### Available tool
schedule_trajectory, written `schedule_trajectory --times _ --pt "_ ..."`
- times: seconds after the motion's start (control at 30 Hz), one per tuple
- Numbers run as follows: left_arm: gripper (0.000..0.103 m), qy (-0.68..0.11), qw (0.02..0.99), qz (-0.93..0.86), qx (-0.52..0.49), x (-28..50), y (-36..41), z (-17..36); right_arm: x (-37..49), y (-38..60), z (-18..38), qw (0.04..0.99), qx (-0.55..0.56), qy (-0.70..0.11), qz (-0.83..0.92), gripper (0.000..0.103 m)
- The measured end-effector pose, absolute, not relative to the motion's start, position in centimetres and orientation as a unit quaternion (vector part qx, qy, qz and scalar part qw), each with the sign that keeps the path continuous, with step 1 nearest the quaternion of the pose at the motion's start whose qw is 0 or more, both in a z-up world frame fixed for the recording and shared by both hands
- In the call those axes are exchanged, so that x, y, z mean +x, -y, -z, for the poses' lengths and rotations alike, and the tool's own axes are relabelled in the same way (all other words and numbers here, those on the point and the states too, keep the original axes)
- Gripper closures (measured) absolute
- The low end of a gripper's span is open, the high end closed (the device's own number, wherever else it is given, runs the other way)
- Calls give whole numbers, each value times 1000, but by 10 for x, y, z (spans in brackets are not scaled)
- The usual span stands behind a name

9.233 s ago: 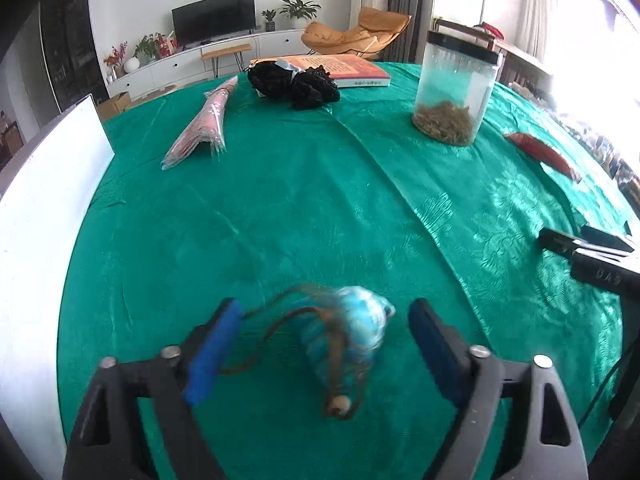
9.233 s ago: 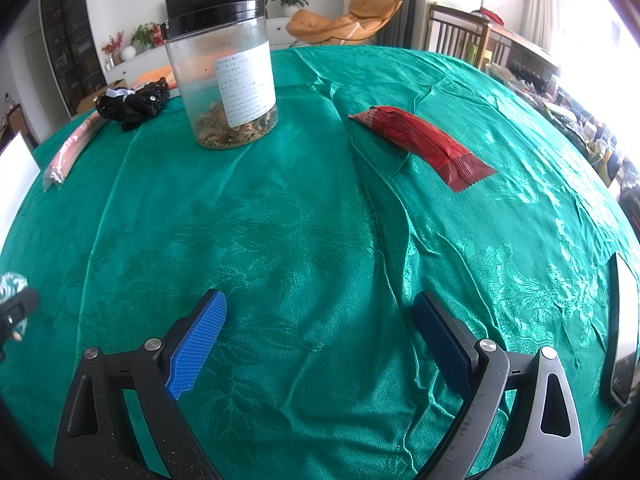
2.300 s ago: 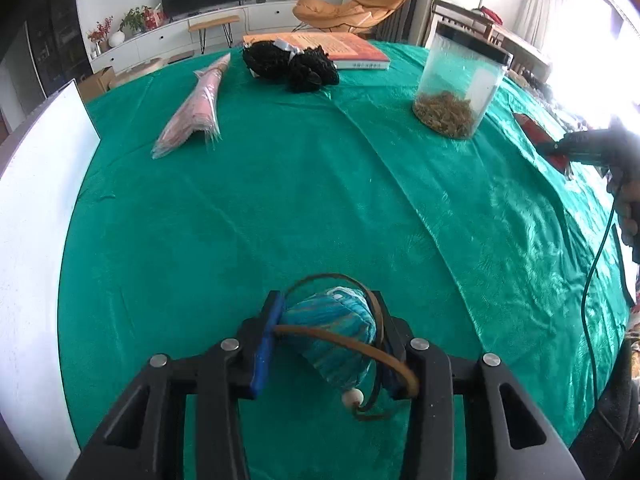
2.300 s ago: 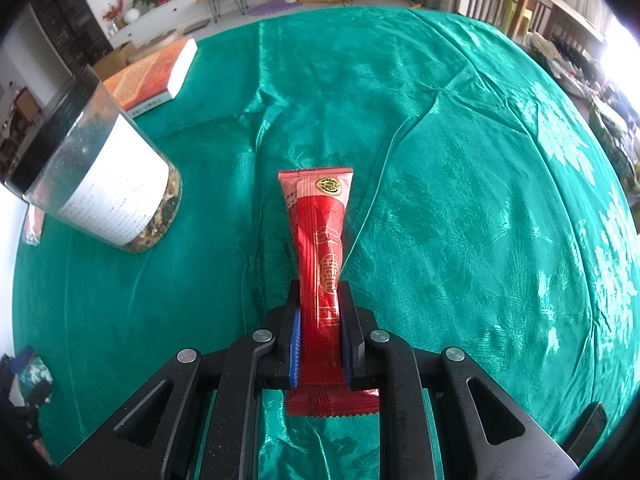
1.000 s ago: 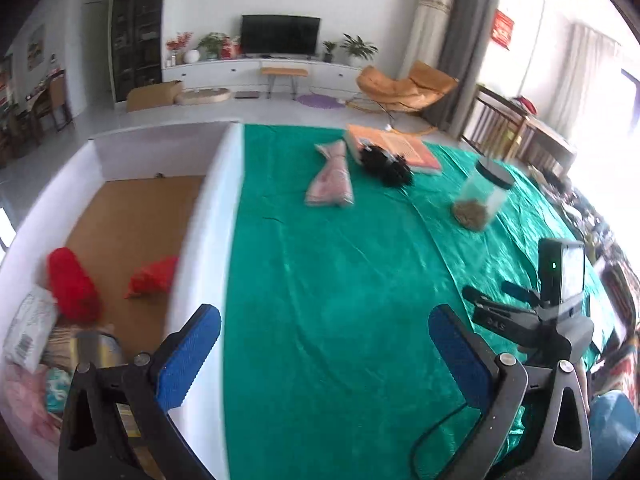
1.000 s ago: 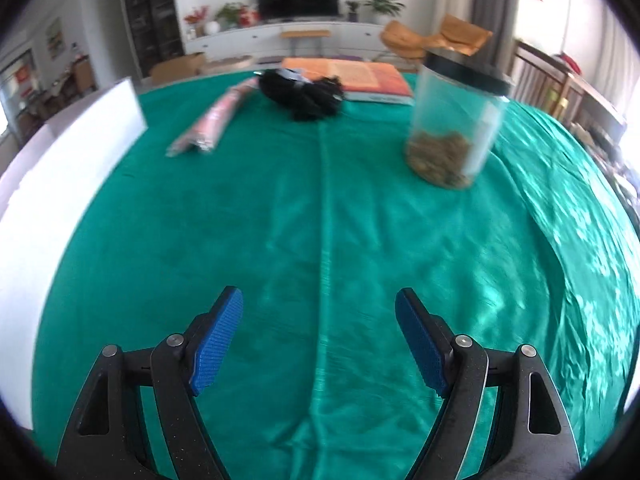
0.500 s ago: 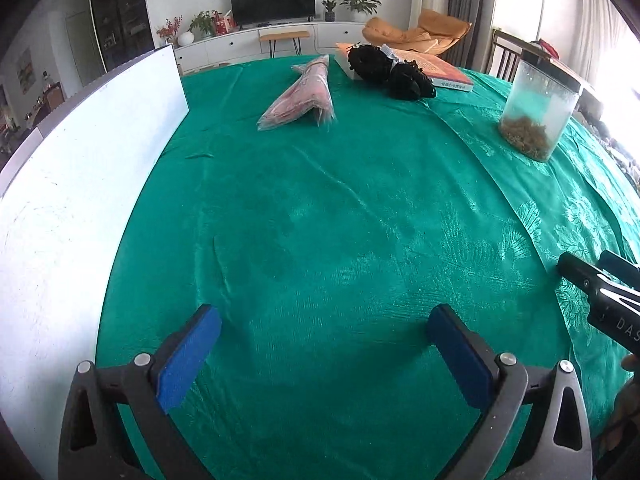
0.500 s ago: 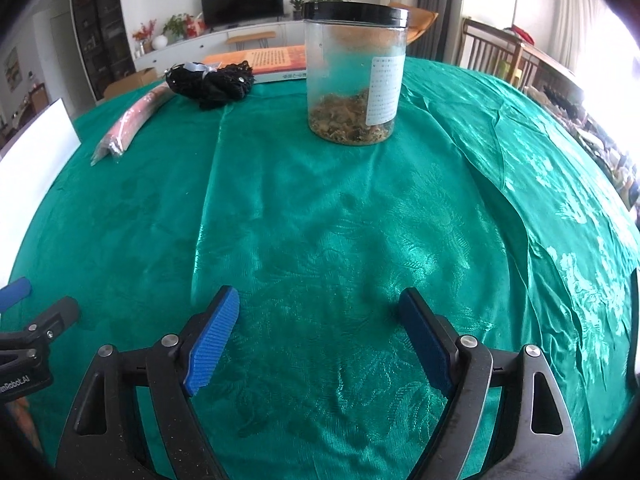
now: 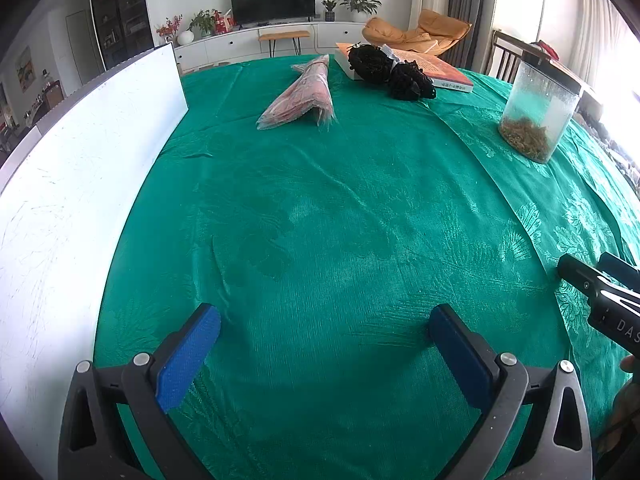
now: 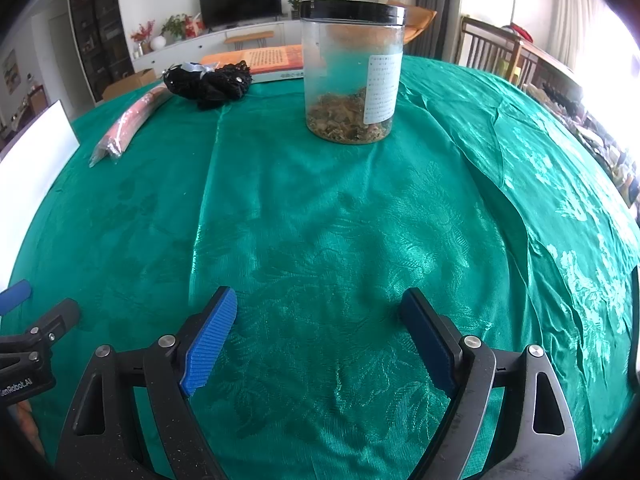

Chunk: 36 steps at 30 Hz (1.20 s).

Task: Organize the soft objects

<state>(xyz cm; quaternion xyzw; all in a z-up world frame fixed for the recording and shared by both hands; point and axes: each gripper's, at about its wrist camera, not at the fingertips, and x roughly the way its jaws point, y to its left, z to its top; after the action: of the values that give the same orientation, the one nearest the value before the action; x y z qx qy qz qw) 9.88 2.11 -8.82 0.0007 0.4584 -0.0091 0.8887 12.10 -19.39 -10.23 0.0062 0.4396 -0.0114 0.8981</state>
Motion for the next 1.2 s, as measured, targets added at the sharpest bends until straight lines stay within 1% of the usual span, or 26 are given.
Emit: schedule_trajectory --times 0.2,0.33,0.47,0.6,0.7,0.83,1.1,1.13,1.17,1.2 --pt "0 -461 887 10 2 99 -21 88 120 194 103 898 9 -440 8 16" --pt "0 -496 868 8 -18 116 -22 85 120 194 103 898 9 -440 8 15" --pt "0 -478 876 4 -60 148 -27 59 120 194 103 898 10 -440 7 15" --pt "0 -472 881 -10 -46 204 -29 43 120 195 102 898 13 -440 5 15" --pt "0 -487 873 -24 -2 253 -30 46 120 195 102 898 15 -439 3 14" --pt "0 -490 871 -30 17 297 -35 51 119 196 102 899 19 -438 1 14" --pt "0 -519 853 -52 19 336 -45 83 119 196 101 899 21 -438 0 14" --pt "1 -521 852 -52 21 337 -46 85 119 196 101 899 21 -438 0 14" --pt "10 -520 853 -48 23 337 -47 86 119 197 101 899 22 -438 -1 13" --pt "36 -512 859 -32 14 333 -48 84 119 196 101 899 22 -438 -1 13"
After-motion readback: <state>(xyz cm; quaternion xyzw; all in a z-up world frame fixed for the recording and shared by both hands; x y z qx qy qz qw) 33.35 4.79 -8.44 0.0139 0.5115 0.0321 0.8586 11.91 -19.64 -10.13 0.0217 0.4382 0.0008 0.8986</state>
